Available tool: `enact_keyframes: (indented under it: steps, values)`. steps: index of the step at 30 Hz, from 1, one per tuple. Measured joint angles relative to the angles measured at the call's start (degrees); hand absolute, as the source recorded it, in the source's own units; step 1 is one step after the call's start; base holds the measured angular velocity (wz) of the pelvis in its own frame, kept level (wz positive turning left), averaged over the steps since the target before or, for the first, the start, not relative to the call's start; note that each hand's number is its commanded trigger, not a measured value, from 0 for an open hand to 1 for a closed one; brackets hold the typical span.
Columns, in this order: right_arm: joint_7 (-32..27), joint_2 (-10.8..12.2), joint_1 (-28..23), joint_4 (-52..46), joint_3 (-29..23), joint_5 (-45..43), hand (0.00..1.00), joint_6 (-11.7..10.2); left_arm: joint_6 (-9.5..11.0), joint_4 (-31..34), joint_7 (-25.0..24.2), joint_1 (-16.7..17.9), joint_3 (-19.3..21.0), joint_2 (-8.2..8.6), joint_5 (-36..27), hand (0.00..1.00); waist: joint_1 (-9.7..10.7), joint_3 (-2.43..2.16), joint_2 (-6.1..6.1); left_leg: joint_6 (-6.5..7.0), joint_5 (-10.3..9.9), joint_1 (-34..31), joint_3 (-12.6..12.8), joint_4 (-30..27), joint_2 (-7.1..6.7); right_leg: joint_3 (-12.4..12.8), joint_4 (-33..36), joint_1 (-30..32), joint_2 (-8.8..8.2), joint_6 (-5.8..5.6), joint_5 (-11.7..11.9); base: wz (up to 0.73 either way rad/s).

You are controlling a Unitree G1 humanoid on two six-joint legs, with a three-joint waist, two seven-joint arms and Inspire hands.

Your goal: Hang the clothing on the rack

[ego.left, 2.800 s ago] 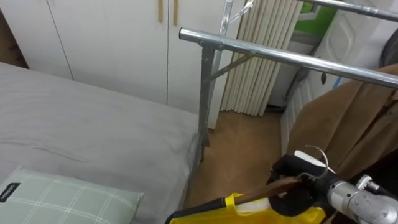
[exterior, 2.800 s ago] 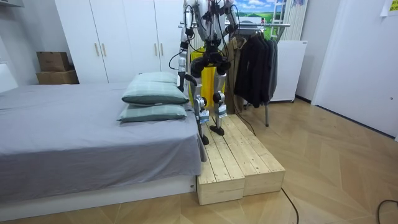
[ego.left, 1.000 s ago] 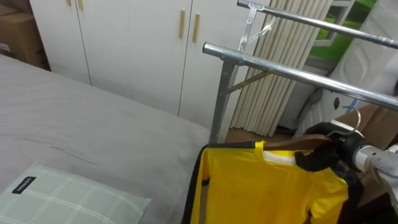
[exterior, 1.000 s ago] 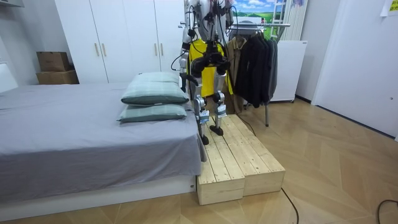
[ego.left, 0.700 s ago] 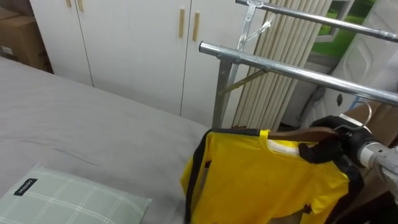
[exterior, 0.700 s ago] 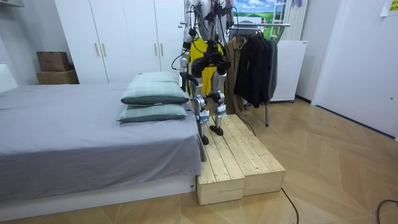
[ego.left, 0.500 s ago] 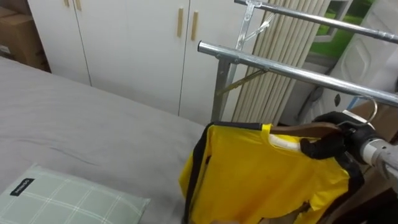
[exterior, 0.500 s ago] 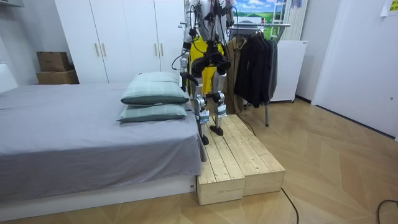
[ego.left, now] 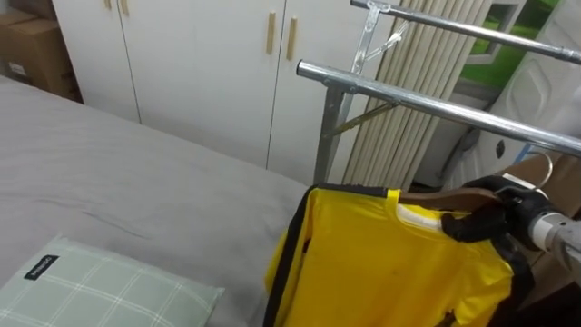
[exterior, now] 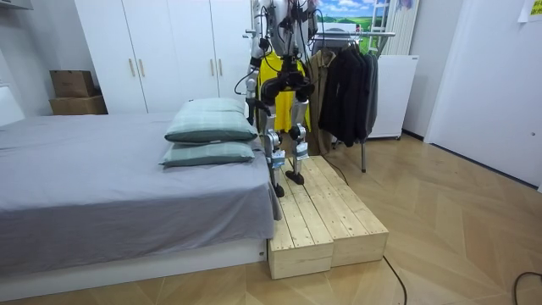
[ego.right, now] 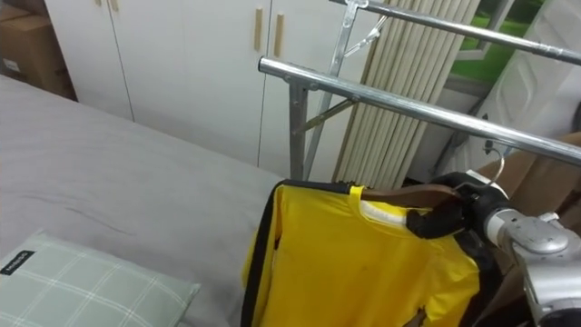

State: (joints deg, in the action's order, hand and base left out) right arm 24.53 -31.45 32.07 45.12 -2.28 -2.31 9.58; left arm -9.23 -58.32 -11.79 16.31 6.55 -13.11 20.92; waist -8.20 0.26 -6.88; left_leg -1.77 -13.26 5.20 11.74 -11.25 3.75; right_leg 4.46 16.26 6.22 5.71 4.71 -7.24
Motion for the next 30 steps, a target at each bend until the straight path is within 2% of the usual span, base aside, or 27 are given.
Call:
enact_keyframes:
  steps: [4,12,19,30]
  values:
    - [0.3,-2.1,2.2,1.6,1.7,0.0,1.00,-0.1,0.0,0.2,0.0,-0.2,0.0,0.17,0.0,0.00,-0.1,0.02,0.07,-0.08,0.0,-0.7,0.0,0.0,0.06,0.3,0.2,0.7,0.18,0.08,-0.1,0.00]
    - [2.4,-2.4,2.2,2.3,3.5,-0.1,1.00,-0.1,0.1,0.2,-0.1,-0.1,0.3,-0.02,0.0,0.00,-0.2,0.03,-0.37,-0.07,0.0,-0.3,-0.3,-0.1,0.06,1.5,0.3,0.8,0.31,0.15,-0.2,-0.07]
    - [2.7,-2.8,2.3,4.3,3.5,0.0,1.00,-0.1,1.3,0.2,-0.1,-0.1,0.3,-1.44,0.0,0.00,0.0,-0.07,-1.75,-0.14,0.0,-0.3,-2.3,-0.2,-0.02,0.2,0.4,0.3,-0.11,0.32,-0.3,0.08]
    - [2.9,-3.2,2.8,5.5,3.5,-0.5,1.00,0.0,1.1,-0.3,-0.1,-0.2,1.3,-1.51,-0.4,0.00,0.2,-0.03,-2.02,-0.18,0.0,0.9,-3.5,-0.9,-0.14,-1.2,0.9,-1.4,-0.58,0.51,-1.1,0.06]
